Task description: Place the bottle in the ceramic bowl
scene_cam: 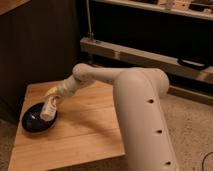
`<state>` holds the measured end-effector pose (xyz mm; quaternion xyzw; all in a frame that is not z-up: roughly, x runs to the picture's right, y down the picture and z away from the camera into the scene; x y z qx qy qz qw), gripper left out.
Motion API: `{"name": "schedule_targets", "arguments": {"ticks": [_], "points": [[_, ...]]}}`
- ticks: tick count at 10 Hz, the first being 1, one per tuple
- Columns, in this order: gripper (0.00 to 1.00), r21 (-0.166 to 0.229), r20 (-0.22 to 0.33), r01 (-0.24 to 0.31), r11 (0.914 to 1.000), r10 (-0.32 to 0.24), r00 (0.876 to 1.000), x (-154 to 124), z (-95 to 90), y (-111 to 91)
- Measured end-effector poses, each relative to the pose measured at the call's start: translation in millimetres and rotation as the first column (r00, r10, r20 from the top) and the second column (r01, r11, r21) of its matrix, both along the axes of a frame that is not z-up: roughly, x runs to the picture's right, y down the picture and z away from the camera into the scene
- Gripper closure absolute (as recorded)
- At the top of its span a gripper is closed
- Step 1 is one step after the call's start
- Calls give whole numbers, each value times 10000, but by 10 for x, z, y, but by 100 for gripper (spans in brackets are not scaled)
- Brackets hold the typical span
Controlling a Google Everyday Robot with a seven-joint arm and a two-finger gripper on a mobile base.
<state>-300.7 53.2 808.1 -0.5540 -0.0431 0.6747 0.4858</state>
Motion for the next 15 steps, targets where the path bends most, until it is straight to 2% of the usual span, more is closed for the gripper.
{"name": "schedule_targets", "arguments": {"ticks": [3,6,9,11,12,15], "points": [[100,531,587,-272,9982,241,9980,-203,161,-68],[100,795,1128,-586,9951,494,9924,-410,314,-167],[99,960,1713,-507,9941,336,9846,-576,351,-177],[87,1134,1943,-76,9935,-147,9808,-692,294,-123],[75,1375,2123,194,9903,-486,9760,-763,233,-94],[46,1876,2296,498,9810,-930,9688,-836,151,-85]]}}
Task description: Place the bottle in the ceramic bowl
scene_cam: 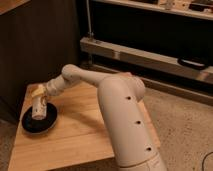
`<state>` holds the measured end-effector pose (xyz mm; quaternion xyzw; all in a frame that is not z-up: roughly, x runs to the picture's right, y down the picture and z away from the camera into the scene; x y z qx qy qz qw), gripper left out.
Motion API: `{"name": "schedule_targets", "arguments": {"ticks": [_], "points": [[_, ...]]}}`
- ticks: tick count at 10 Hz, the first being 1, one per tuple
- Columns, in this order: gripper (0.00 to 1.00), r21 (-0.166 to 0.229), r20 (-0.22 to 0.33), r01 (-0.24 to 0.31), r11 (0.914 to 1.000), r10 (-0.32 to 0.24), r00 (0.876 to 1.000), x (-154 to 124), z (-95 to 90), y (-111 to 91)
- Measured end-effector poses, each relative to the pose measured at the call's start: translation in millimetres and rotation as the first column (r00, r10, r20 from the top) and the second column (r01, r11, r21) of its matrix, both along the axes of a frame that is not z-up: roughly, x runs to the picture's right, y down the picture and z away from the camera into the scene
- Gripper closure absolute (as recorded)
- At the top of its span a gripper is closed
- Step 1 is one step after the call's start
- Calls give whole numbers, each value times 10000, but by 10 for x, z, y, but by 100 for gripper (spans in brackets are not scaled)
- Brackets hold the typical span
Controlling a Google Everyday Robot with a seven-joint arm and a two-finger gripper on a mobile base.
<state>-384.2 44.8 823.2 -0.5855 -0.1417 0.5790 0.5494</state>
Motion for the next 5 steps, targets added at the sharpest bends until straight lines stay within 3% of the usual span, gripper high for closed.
{"name": "schedule_targets", "arguments": {"ticks": [2,5], "points": [[24,164,69,113,9998,-114,9999,-3,-19,9],[20,130,30,252,9996,-252,9997,-13,-43,37]]}}
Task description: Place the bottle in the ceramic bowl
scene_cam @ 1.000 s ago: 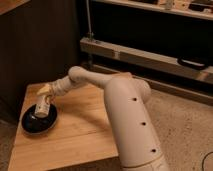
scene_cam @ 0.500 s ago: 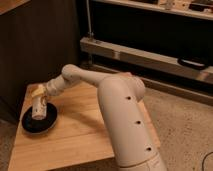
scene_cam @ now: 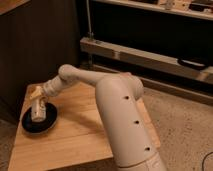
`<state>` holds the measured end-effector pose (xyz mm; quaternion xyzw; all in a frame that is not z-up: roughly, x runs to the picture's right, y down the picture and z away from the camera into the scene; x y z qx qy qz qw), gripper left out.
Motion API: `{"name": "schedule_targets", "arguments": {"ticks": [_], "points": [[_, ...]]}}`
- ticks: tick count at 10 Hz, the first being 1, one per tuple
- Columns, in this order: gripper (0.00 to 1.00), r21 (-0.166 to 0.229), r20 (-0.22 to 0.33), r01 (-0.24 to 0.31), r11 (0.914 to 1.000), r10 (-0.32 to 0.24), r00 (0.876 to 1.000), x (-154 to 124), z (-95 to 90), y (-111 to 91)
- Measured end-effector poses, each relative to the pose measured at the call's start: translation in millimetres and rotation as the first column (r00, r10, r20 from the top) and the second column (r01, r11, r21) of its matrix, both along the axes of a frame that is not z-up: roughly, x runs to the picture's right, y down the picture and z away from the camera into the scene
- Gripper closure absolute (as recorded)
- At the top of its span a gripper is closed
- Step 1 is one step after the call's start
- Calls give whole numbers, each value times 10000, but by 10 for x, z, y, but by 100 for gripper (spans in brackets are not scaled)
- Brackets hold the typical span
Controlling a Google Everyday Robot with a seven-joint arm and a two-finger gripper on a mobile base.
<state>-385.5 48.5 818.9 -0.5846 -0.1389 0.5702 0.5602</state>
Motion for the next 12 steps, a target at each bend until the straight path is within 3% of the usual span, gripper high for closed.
{"name": "schedule_targets", "arguments": {"ticks": [3,7,12], "points": [[20,-244,385,164,9996,-155,9991,34,-44,12],[20,-853,698,-299,9959,359,9969,224,-27,-45],[20,-862,741,-272,9959,337,9967,194,-45,-34]]}}
